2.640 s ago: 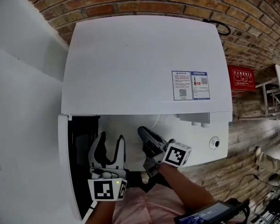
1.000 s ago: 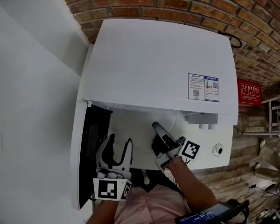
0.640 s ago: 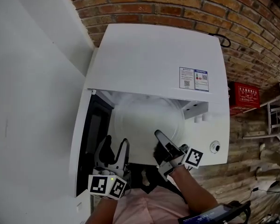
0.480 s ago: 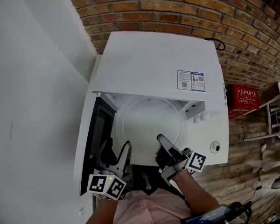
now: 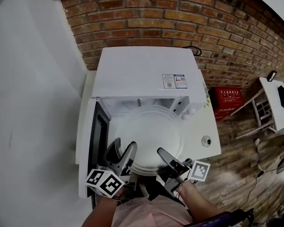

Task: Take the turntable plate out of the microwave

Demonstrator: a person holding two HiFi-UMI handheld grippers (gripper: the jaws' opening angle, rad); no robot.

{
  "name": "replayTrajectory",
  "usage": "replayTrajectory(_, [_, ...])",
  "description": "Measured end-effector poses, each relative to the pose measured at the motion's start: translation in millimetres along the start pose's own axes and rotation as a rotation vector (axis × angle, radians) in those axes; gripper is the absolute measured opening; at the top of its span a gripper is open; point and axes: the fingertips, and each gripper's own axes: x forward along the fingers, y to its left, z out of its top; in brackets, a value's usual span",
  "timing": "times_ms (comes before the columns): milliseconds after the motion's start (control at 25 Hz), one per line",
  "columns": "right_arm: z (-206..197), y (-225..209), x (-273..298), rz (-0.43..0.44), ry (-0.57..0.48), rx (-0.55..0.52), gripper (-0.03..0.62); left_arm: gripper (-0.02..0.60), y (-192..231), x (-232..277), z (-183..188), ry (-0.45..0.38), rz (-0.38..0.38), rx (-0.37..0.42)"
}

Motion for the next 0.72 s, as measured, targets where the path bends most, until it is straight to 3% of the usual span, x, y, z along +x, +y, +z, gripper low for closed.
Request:
replayTrajectory(160, [-5,12,-19,0.008,-0.026,-0.015,0.029,0.319,-15,-3,-19,0.045,-0.071,-0.065])
replayTrajectory(360, [-12,14,-38,0.000,-0.030,-0.034,0.029,0.149,-26,-8,-33,0.091,-0.110,-0.033])
replayTrajectory(720, [-14,19,-46,-0.009,-0.033,-0.074,0.034,0.137,-33,-13,-37,0.097,-0.128,-0.030])
